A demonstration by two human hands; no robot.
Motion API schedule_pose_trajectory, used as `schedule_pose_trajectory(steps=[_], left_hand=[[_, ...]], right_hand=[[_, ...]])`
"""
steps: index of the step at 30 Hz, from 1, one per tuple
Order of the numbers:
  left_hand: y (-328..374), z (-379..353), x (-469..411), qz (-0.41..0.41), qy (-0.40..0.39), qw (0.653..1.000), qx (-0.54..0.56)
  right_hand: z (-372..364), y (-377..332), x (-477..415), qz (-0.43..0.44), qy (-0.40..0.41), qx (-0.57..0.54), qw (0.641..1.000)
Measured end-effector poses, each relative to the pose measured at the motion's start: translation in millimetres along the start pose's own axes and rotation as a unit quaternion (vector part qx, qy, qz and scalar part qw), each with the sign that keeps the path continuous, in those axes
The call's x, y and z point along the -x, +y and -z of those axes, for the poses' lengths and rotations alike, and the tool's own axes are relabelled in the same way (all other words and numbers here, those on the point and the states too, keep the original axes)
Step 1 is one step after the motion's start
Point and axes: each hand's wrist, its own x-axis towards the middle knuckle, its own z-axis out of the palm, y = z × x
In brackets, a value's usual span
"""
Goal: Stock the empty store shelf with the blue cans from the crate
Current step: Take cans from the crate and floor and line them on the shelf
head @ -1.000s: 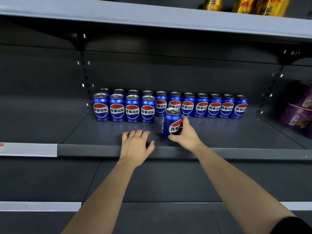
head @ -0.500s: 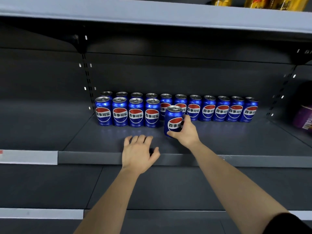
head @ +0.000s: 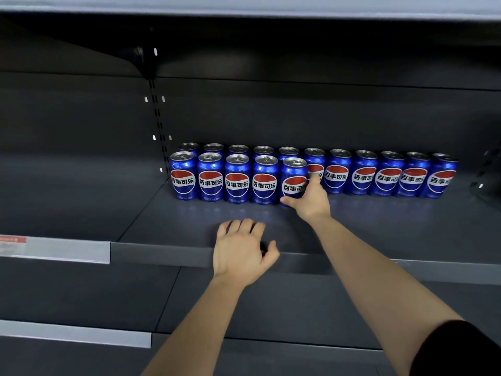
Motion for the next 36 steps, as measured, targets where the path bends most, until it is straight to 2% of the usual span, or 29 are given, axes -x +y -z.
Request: schedule_pose_trajectory(steps=[18, 25, 30, 32, 36], left_hand=[[0, 0, -1, 0.008, -0.028, 1.0, 0.002], [1, 16, -1, 0.009, -0.132, 0.991, 0.011], [15, 23, 30, -0.009, -0.08, 0.995, 0.058], [24, 17, 51, -0.023, -0.058, 0.996, 0.06], [42, 7, 85, -0.002, -0.018, 0.996, 0.083]], right_hand=[[4, 5, 13, -0.016, 0.002, -0.032, 0.999], [42, 13, 69, 0.016, 0.0, -0.008, 1.0], [65, 21, 114, 0.025, -0.016, -0.103, 0.994], [69, 26, 132, 0.045, -0.003, -0.111, 0.993], [69, 40, 166, 0.057, 0.024, -0.168, 0.984]])
